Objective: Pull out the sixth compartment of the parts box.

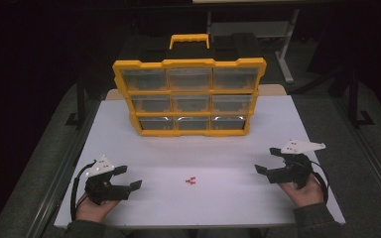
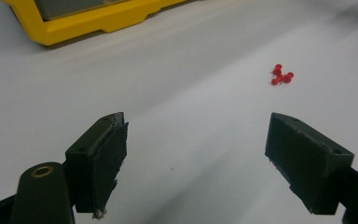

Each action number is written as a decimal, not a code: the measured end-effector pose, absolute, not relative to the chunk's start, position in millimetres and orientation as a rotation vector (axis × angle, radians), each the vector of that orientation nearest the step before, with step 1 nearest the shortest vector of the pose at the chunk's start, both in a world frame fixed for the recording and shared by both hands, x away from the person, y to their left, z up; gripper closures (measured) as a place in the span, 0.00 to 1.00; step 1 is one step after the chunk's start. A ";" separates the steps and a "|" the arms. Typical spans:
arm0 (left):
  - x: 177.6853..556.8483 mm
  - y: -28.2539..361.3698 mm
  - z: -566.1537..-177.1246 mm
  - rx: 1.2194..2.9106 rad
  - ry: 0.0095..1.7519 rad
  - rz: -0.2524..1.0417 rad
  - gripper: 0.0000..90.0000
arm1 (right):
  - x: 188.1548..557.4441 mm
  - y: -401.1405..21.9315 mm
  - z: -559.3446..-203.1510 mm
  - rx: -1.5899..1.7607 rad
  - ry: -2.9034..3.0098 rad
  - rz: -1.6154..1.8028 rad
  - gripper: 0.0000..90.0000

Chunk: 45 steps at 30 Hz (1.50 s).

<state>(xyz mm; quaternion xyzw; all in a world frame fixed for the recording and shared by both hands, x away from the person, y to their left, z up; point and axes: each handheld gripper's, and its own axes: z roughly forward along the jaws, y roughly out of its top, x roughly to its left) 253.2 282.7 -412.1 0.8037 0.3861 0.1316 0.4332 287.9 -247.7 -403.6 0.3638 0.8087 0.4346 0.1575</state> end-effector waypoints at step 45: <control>296.8 210.4 -376.4 1.921 0.797 0.063 0.30 | 284.9 -247.0 -406.5 1.024 2.354 1.209 0.19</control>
